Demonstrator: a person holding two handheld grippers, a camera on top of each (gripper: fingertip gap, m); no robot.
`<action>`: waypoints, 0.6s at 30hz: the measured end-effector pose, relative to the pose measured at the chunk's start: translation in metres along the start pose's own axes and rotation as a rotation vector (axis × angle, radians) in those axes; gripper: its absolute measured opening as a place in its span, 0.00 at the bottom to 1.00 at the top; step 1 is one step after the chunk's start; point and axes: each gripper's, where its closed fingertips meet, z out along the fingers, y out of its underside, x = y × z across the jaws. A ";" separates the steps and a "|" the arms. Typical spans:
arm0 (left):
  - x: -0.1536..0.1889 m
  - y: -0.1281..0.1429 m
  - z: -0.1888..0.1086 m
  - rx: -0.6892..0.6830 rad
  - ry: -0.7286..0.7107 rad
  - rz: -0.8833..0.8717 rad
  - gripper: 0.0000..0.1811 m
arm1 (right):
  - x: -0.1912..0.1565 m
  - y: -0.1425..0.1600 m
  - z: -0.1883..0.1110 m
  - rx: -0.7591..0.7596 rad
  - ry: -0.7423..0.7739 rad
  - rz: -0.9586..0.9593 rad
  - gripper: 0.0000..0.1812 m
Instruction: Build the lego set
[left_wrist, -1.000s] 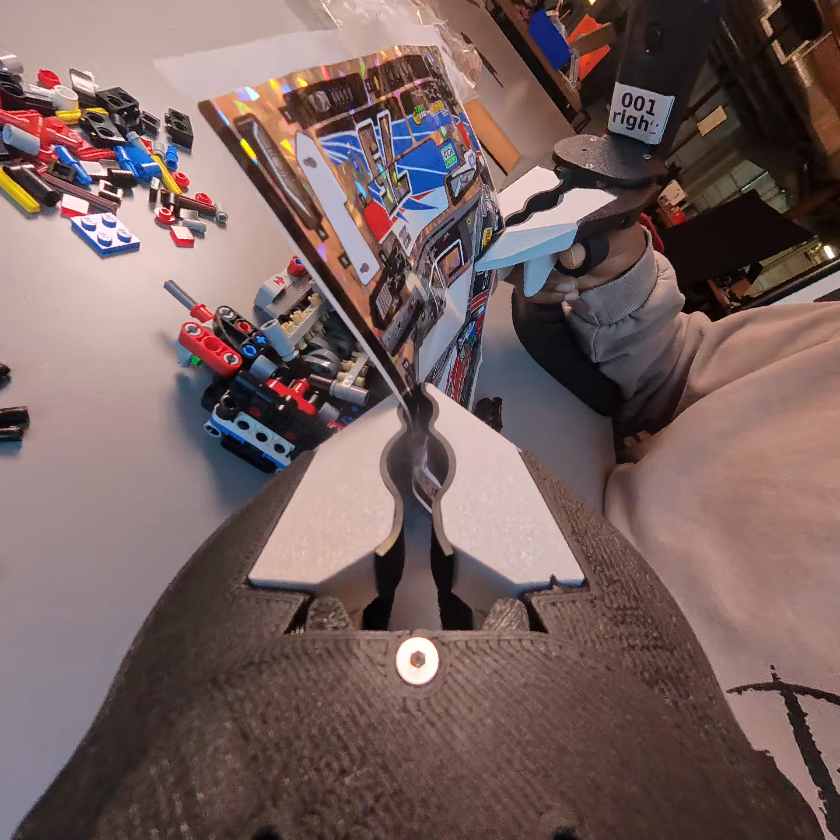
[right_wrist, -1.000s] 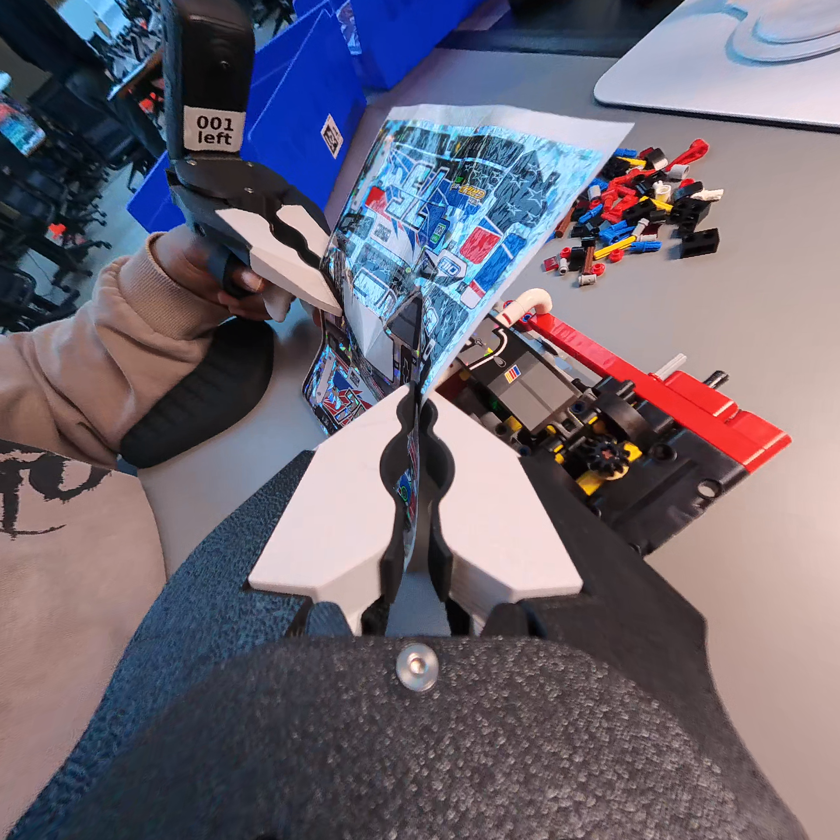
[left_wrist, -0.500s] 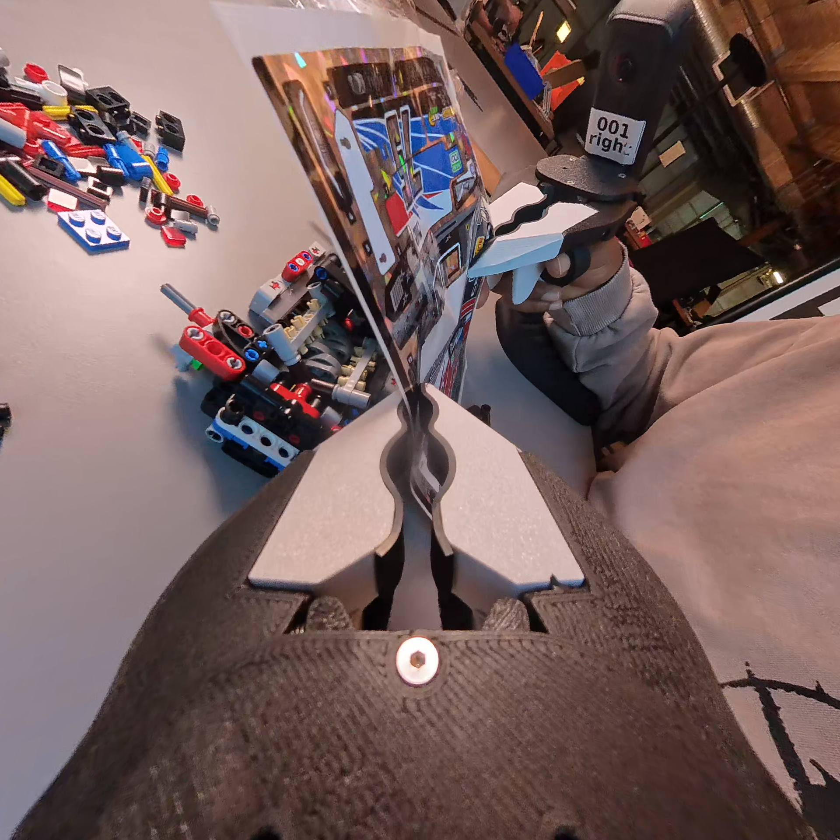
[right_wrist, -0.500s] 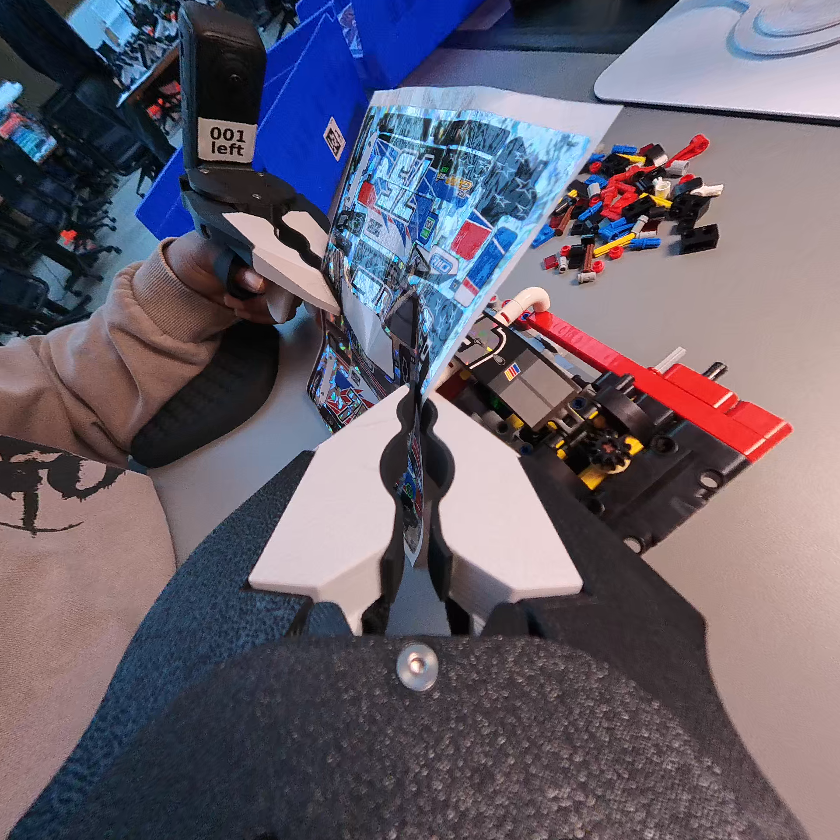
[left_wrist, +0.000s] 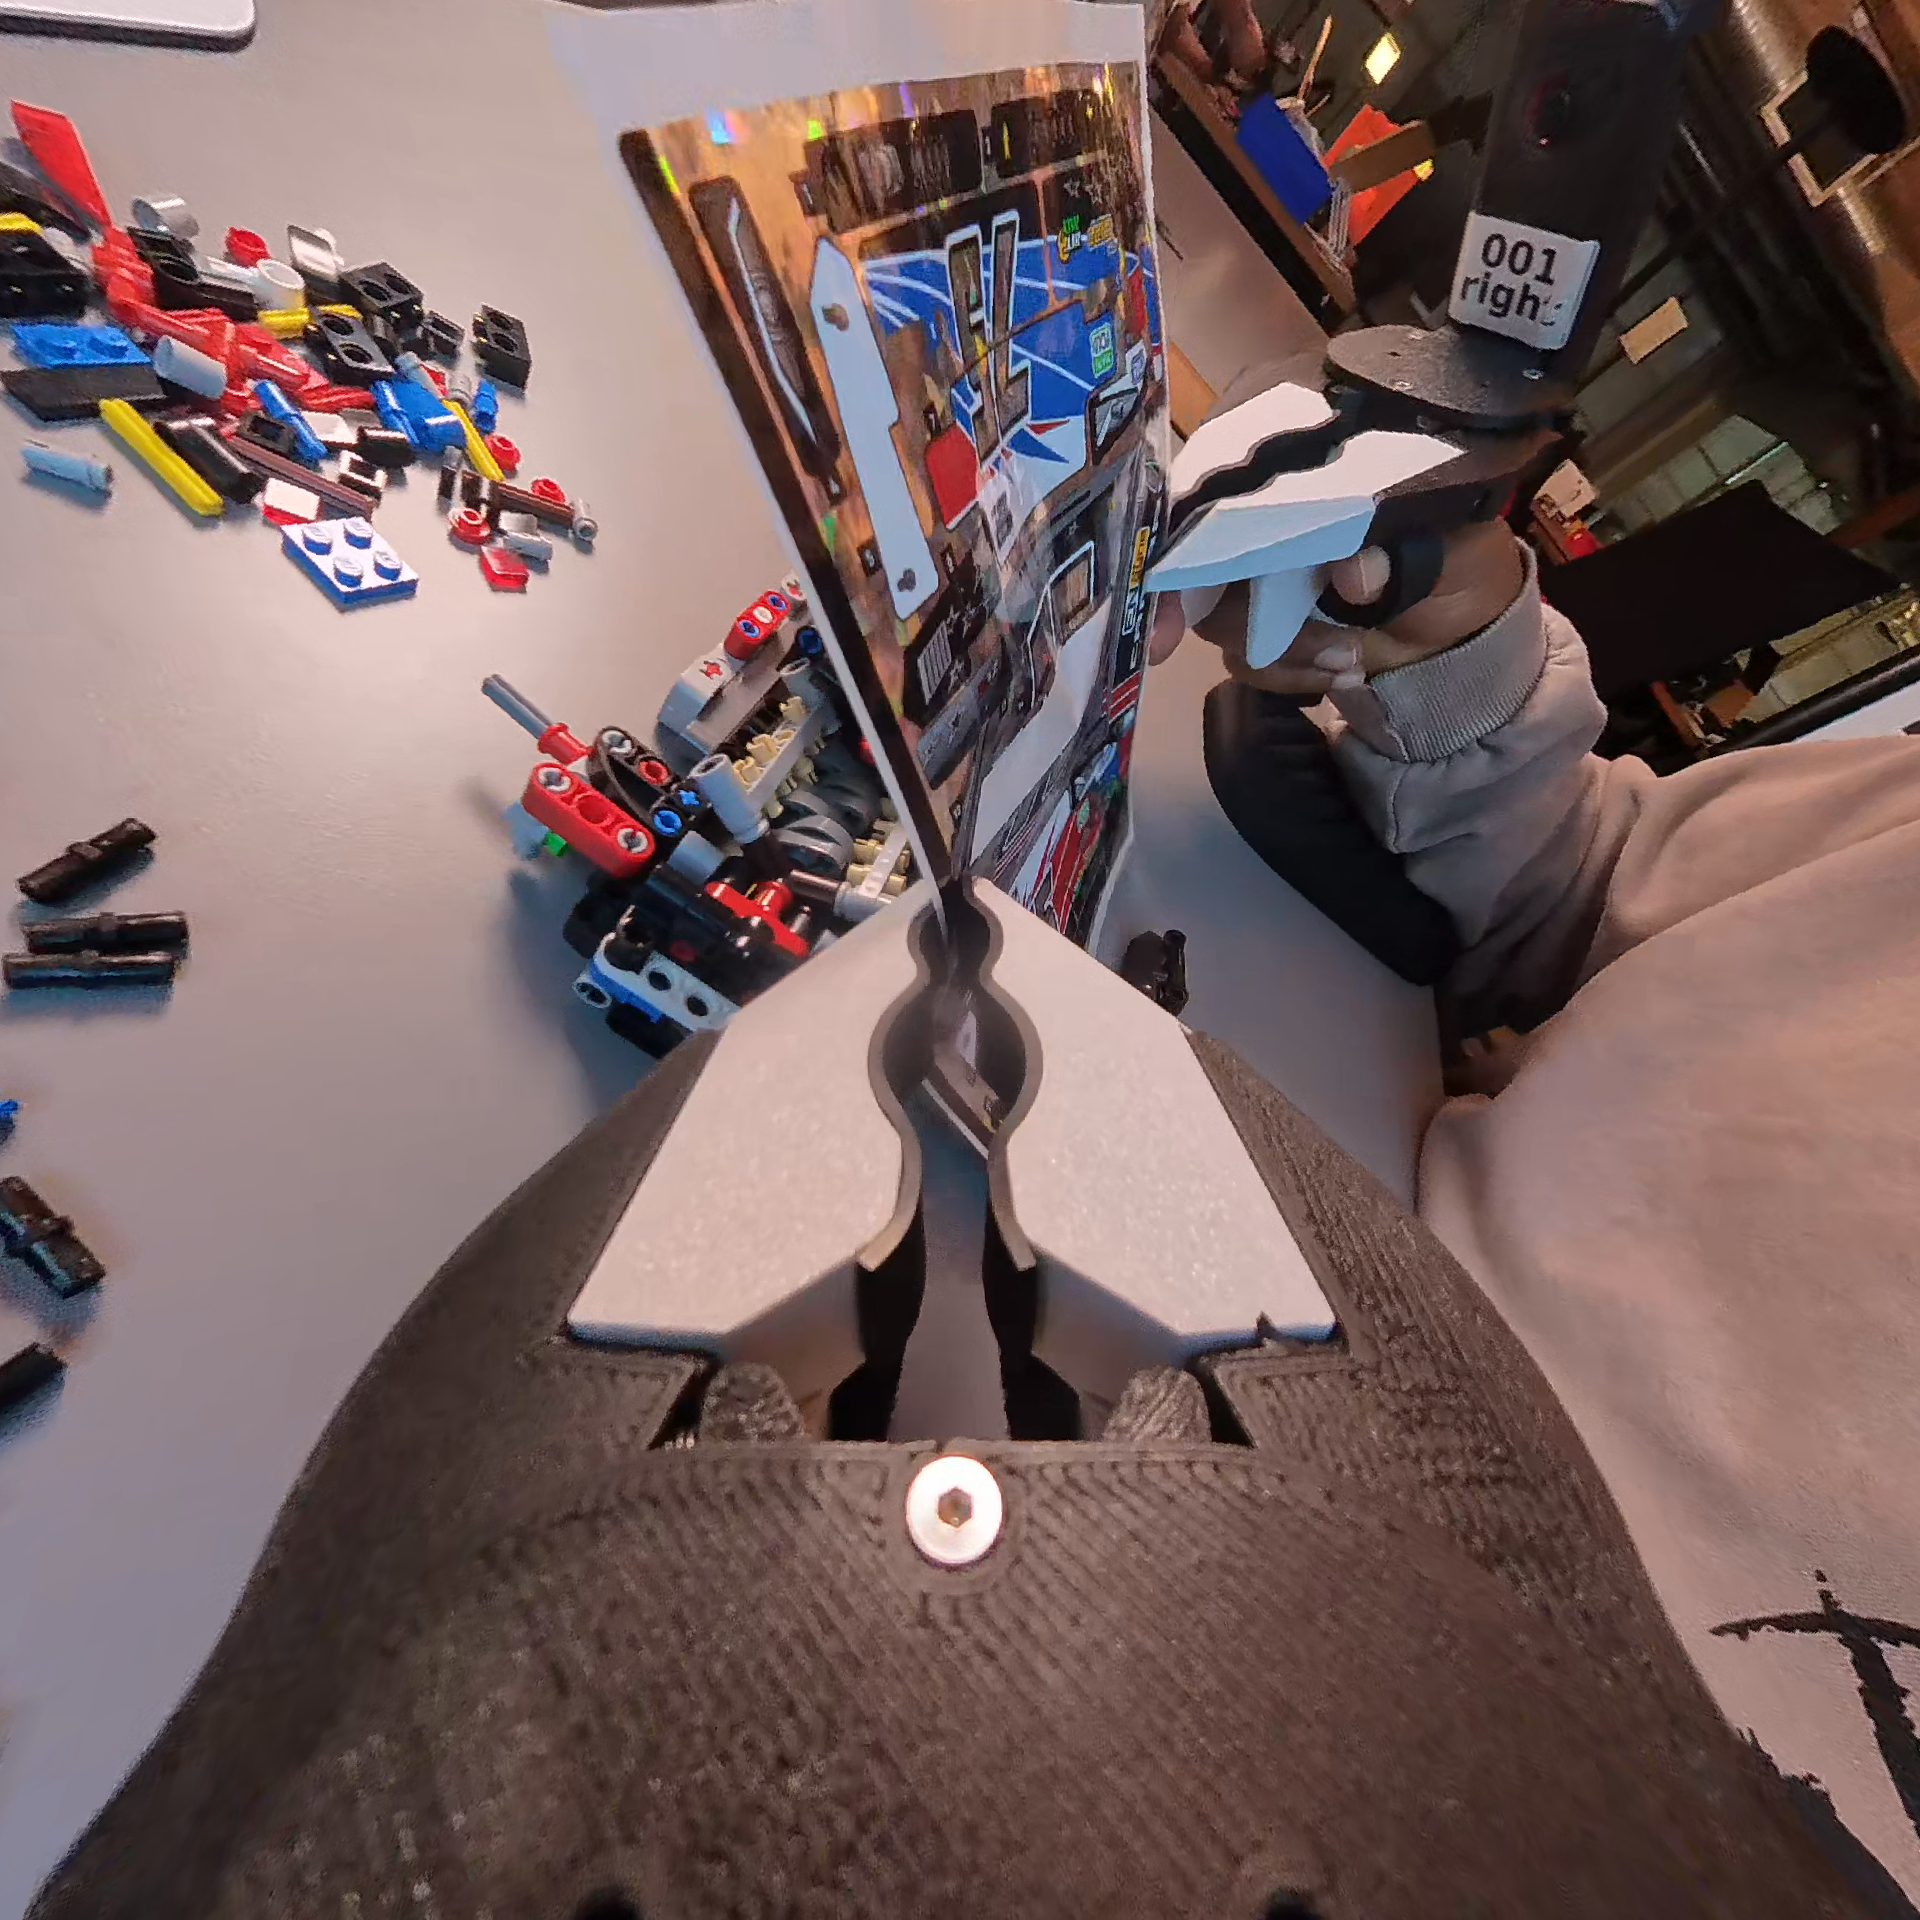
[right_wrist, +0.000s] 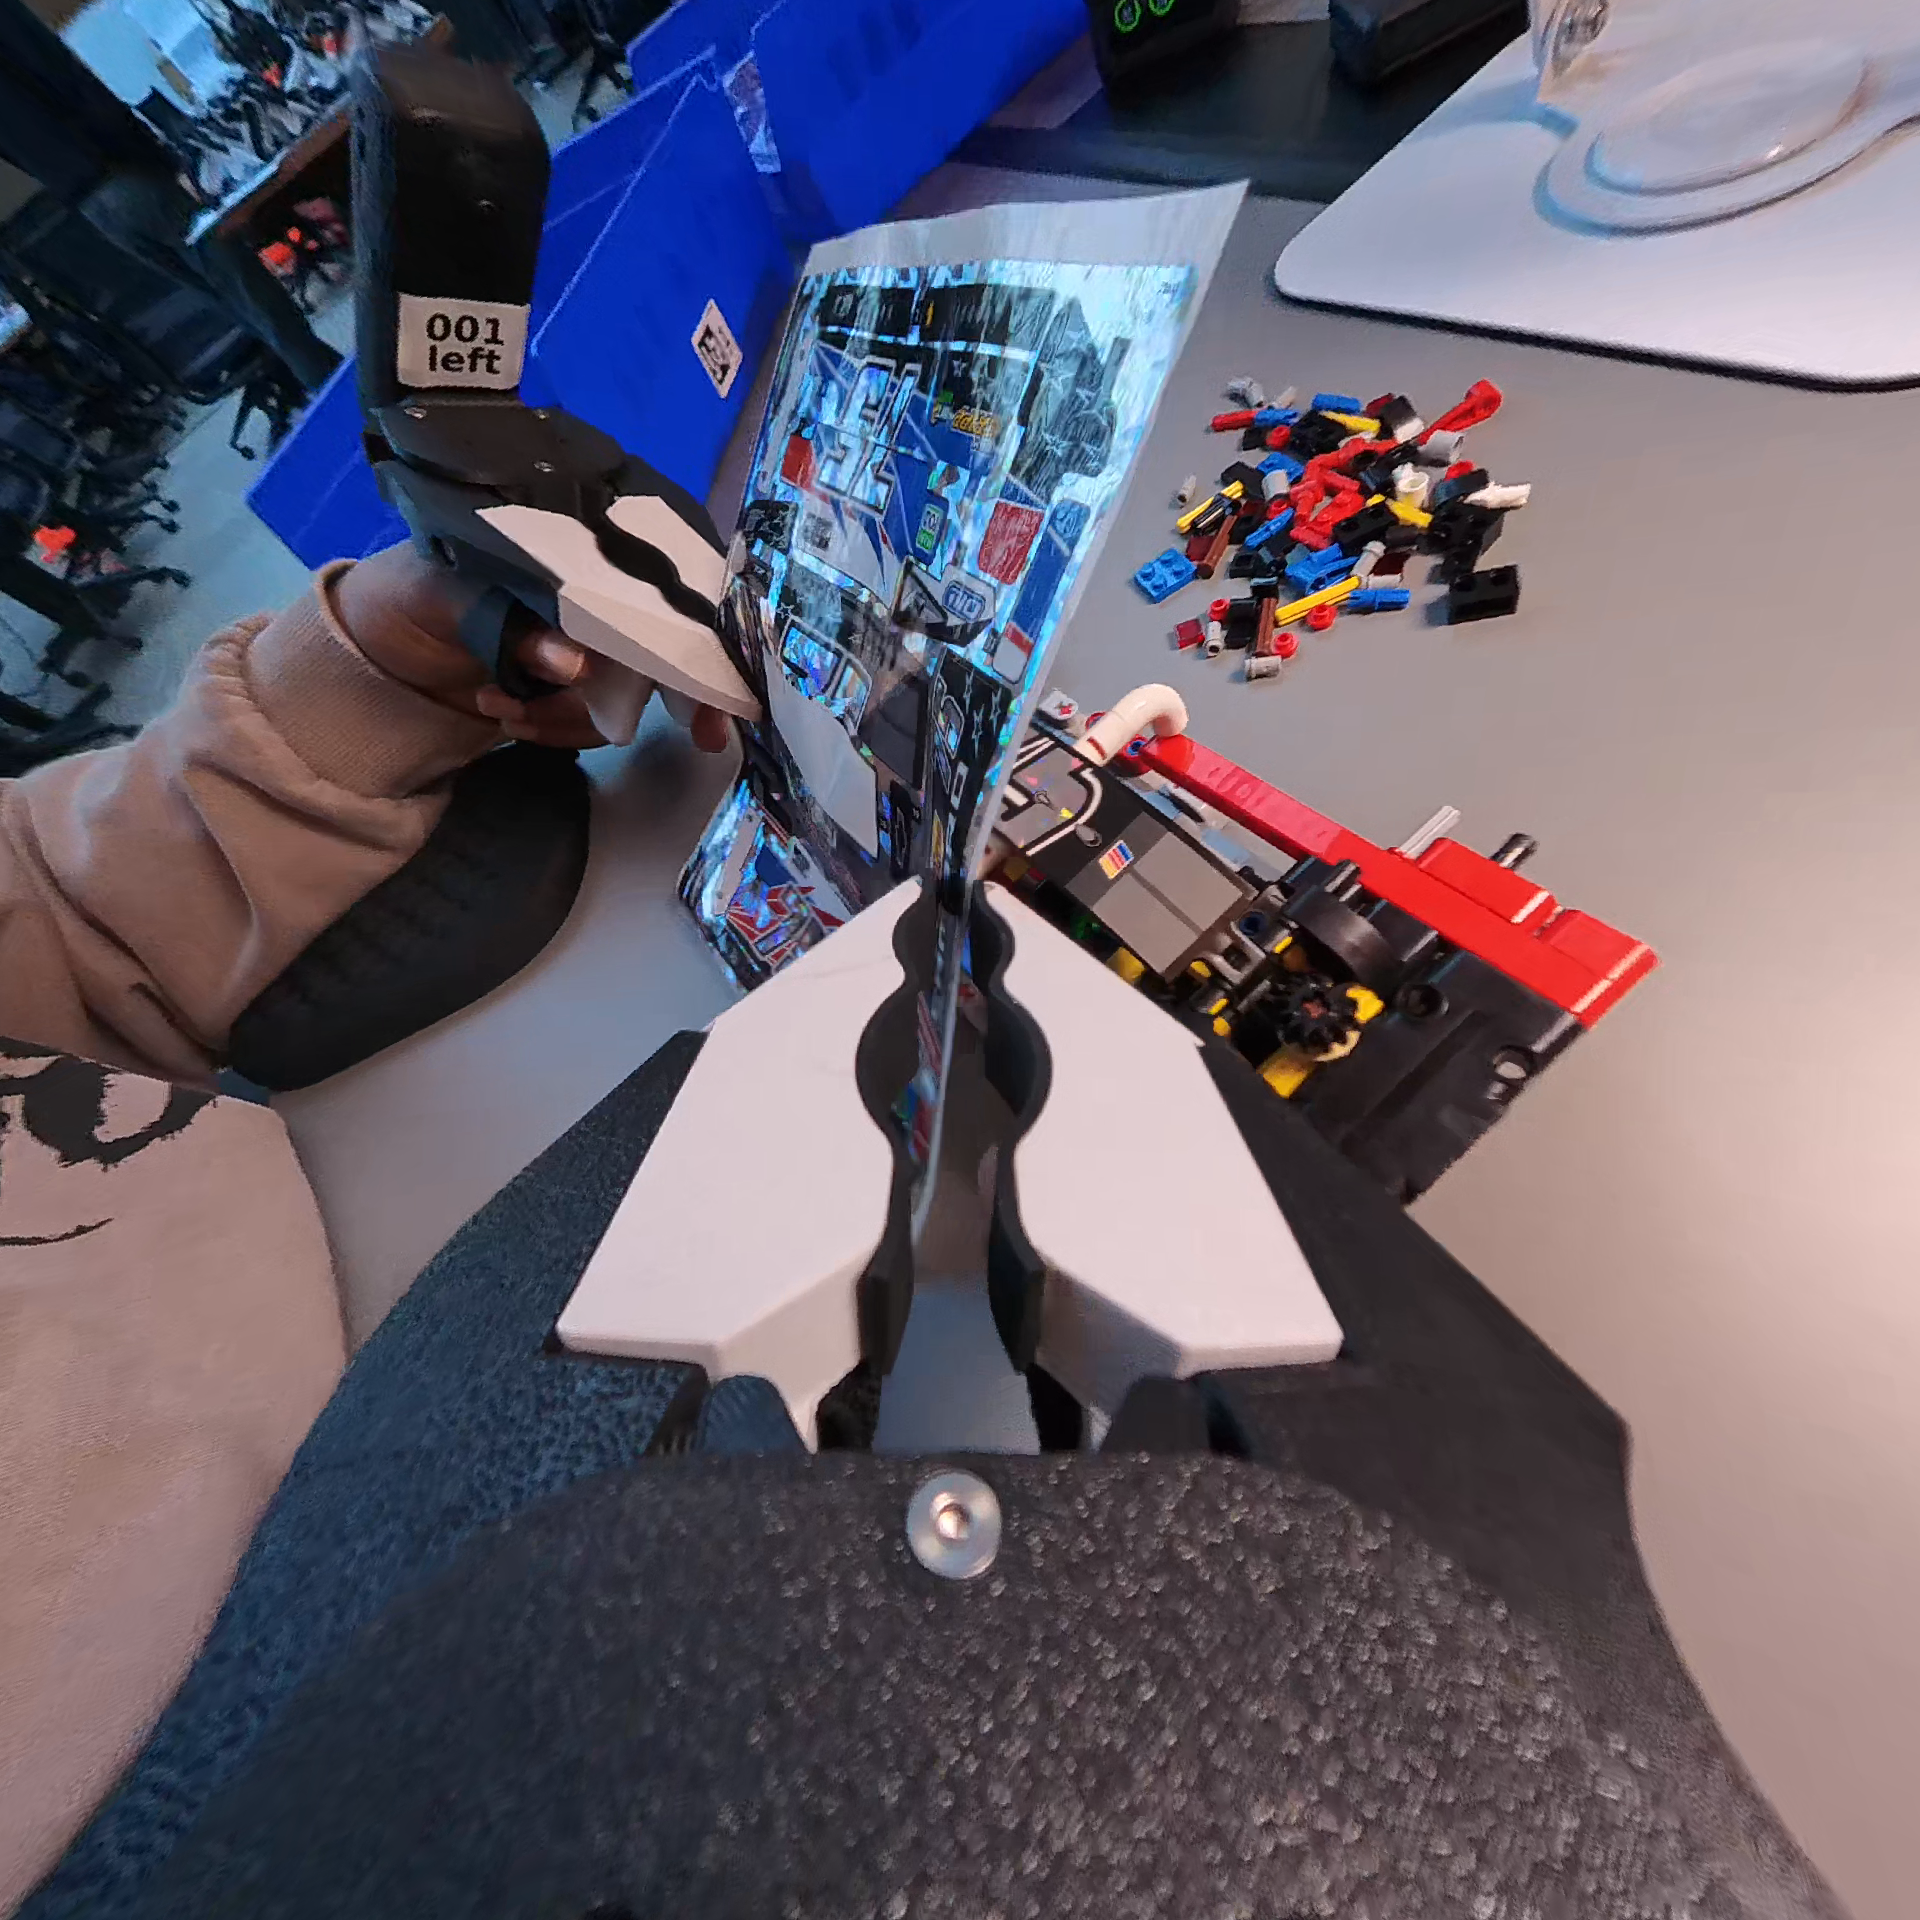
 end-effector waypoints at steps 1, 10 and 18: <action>-0.002 -0.001 -0.001 0.008 -0.006 -0.003 0.00 | 0.005 -0.004 -0.004 0.011 0.046 -0.026 0.03; -0.008 -0.013 -0.008 0.088 -0.047 -0.007 0.00 | -0.027 -0.029 -0.018 0.203 0.246 -0.287 0.00; 0.003 -0.025 -0.010 0.155 -0.055 0.007 0.00 | -0.070 0.032 0.037 0.044 0.229 -0.334 0.00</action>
